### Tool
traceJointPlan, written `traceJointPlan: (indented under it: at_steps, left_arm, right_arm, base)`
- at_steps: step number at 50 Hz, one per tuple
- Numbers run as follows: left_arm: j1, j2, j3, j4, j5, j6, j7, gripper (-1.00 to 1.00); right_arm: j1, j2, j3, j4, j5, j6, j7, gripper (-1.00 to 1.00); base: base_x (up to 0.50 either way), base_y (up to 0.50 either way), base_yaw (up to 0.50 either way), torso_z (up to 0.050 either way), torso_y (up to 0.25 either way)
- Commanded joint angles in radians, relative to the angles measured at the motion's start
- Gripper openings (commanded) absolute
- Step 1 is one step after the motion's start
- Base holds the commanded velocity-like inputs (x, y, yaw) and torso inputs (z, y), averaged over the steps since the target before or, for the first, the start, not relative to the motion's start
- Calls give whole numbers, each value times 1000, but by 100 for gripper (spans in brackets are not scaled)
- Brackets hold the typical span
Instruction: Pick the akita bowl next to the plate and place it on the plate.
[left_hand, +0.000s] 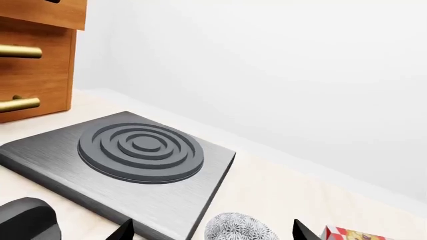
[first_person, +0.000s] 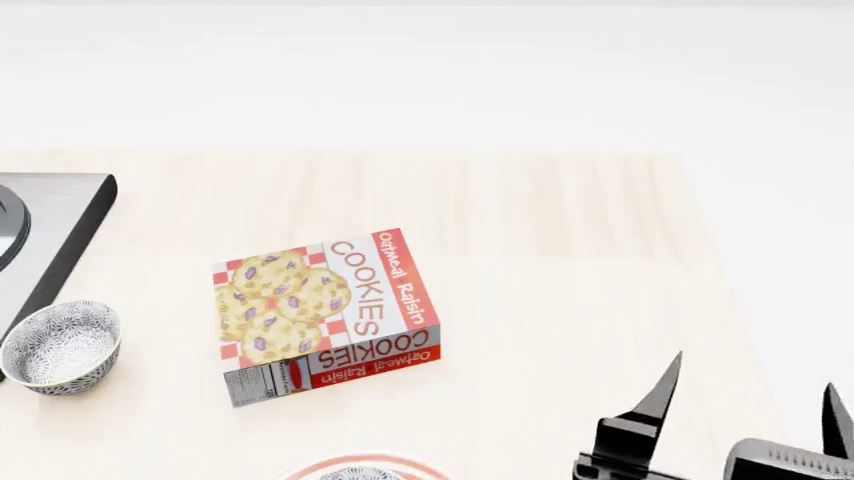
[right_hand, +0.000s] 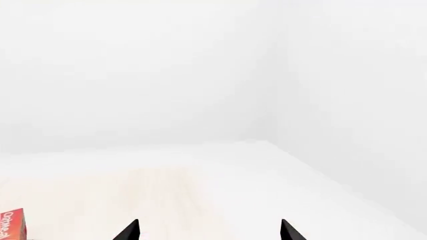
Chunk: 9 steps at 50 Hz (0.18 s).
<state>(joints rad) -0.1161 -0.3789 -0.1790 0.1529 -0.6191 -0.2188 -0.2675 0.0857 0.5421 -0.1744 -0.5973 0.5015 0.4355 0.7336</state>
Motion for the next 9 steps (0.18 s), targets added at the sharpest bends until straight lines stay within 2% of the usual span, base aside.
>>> traceJointPlan:
  at_steps: [1,9]
  left_arm:
    - [-1,-3,3,0,1,1,-2,100]
    - [-2,-3,4,-3,-1,1,-3,100]
  right_arm:
    - [-65,15,16,4,-150,-139,28,100]
    - [-86,33,45,-28,-157,-135,50,100]
  base:
    - [0,0,0,0,0]
    - [0,0,0,0,0]
